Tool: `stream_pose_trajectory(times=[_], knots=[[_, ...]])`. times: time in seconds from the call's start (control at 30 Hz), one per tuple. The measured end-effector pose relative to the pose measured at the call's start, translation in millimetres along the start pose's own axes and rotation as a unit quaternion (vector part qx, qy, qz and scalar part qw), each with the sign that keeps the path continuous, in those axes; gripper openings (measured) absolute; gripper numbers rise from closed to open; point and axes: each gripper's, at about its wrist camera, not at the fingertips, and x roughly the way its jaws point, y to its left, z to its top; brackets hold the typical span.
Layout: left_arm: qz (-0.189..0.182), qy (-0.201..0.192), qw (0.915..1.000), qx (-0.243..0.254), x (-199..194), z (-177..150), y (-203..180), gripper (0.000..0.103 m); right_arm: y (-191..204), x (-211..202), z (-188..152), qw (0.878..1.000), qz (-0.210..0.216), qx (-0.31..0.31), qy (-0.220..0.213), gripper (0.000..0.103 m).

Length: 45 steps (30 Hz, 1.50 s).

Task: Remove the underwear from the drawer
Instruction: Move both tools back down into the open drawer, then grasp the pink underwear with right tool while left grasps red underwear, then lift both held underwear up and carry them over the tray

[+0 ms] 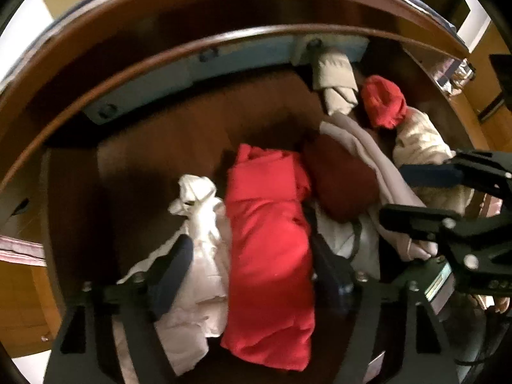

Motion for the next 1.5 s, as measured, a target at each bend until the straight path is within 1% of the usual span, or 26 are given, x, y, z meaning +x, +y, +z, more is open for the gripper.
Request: stream_pose_trajectory(times=[0.13,0.17,0.2,0.27,0.3,0.33,0.37,0.4,0.43,0.53,0.63,0.73,0.77,0.87,0.97,1.03,1.07,1.23,1.4,1.5], knots=[[0.005,0.017,0.9998,0.011,8.3,1.3,-7.0,0.069,-2.7,15.4,0.9,0.999,0.015,0.003,0.042,0.043],[0.004,0.027,0.9996,0.009,11.5,1.7,-8.0,0.069,-3.8,15.2,0.2,0.999,0.02,0.006,0.045,0.042],[0.0,0.038,0.9993,0.005,14.9,2.0,-8.1,0.069,-4.6,13.6,-0.5,0.999,0.023,0.007,0.046,0.034],[-0.009,0.054,0.9985,0.004,19.2,3.1,-8.3,0.069,-10.6,7.9,-3.3,0.998,0.033,0.016,0.044,0.025],[-0.008,0.055,0.9984,0.007,20.5,2.8,-10.5,0.065,-13.6,4.5,-4.1,0.998,0.036,0.021,0.041,0.021],[-0.003,0.054,0.9984,0.014,22.2,2.5,-13.9,0.053,-17.2,2.6,-5.3,0.998,0.041,0.028,0.037,0.02],[-0.013,0.058,0.998,0.024,26.4,0.7,-19.4,0.046,-23.2,0.2,-7.3,0.998,0.047,0.04,0.03,0.019],[-0.018,0.061,0.9977,0.025,30.1,3.8,-19.4,0.042,-27.4,-2.5,-9.1,0.997,0.052,0.049,0.024,0.018],[-0.016,0.057,0.998,0.022,30.5,3.5,-20.4,0.04,-30.7,-6.4,-10.8,0.997,0.056,0.058,0.014,0.018],[-0.028,0.016,0.9995,-0.005,24.0,0.8,-17.2,0.037,-33.9,-22.0,-16.2,0.996,0.061,0.067,-0.024,0.018],[-0.041,-0.016,0.9987,-0.025,15.1,-9.6,-12.5,0.037,-37.6,-40.8,-19.5,0.992,0.075,0.082,-0.062,0.018],[-0.052,-0.051,0.9966,-0.039,-2.6,-14.8,-14.8,0.037,-45.8,-56.9,-22.5,0.985,0.103,0.107,-0.093,0.018],[-0.057,-0.068,0.9952,-0.043,-11.8,-16.6,-15.5,0.037,-47.9,-59.7,-21.8,0.982,0.113,0.114,-0.103,0.018],[-0.061,-0.11,0.9906,-0.053,-36.2,-18.1,-14.0,0.037,-47.1,-68.1,-20.2,0.977,0.122,0.116,-0.127,0.018],[-0.07,-0.13,0.9867,-0.068,-53.0,-9.0,-2.4,0.037,-40.7,-78.4,-20.8,0.974,0.133,0.11,-0.146,0.018],[-0.075,-0.144,0.9843,-0.071,-64.1,-11.2,-1.3,0.037,-34.0,-85.5,-20.3,0.973,0.13,0.102,-0.16,0.018],[-0.074,-0.148,0.9839,-0.068,-63.5,-8.7,-1.1,0.037,-29.6,-91.2,-19.1,0.973,0.126,0.096,-0.169,0.018],[-0.073,-0.169,0.9815,-0.052,-91.9,-15.6,-5.0,0.037,-16.6,-115.0,-14.0,0.969,0.116,0.079,-0.204,0.017],[-0.068,-0.186,0.9789,-0.049,-108.8,-17.0,-6.9,0.037,-18.7,-126.4,-9.4,0.966,0.113,0.079,-0.217,0.016],[-0.064,-0.196,0.9773,-0.05,-117.0,-15.7,-9.2,0.037,-22.0,-138.4,-8.9,0.962,0.124,0.084,-0.228,0.015]])
